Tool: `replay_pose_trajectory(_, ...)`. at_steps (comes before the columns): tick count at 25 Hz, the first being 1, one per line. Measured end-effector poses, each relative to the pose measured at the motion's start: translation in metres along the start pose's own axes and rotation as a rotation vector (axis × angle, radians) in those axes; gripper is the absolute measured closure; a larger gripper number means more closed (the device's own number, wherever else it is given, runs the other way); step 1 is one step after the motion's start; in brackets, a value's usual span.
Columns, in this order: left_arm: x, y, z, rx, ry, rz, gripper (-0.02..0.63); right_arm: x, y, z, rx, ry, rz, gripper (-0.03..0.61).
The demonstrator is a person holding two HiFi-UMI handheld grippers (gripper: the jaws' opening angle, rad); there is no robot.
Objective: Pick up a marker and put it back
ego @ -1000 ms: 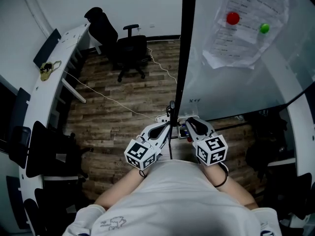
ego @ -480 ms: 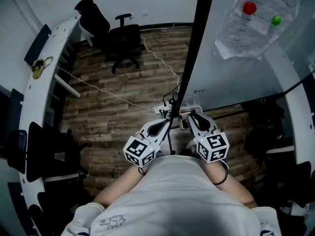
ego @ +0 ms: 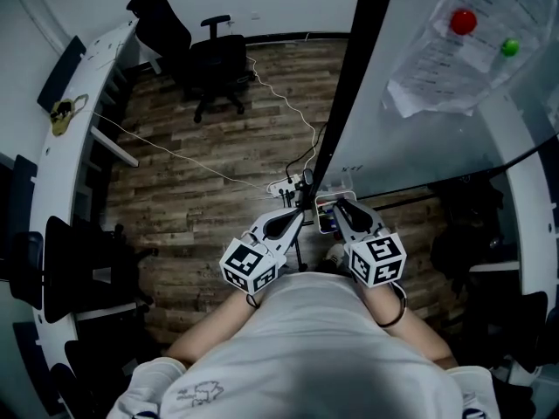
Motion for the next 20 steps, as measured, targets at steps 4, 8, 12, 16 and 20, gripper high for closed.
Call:
replay_pose_trajectory(4, -0.008, 0.005, 0.004, 0.015, 0.011, -0.008, 0.607, -0.011, -0.006, 0.001, 0.001, 0.032, -0.012, 0.505)
replay_pose_trajectory(8, -0.013, 0.007, 0.009, 0.033, 0.026, -0.011, 0.607, -0.019, -0.010, 0.007, -0.004, 0.065, -0.017, 0.505)
replay_pose_trajectory(12, -0.012, 0.008, 0.015, 0.050, 0.041, -0.018, 0.607, -0.025, -0.014, 0.014, -0.024, 0.093, -0.021, 0.505)
replay_pose_trajectory(16, -0.014, 0.010, 0.021, 0.070, 0.053, -0.019, 0.607, -0.031, -0.021, 0.018, -0.044, 0.103, -0.017, 0.505)
replay_pose_trajectory(20, -0.013, 0.009, 0.027, 0.094, 0.069, -0.022, 0.607, -0.036, -0.021, 0.026, -0.053, 0.133, -0.019, 0.505)
Point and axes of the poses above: the fingertips, and each gripper's own axes: x backward along the fingers, y to its left, z out of its underside, the point moved 10 cm from there along x, backward along the fingers, and after that the axes turned 15 degrees about -x, right-handed, at the moved point
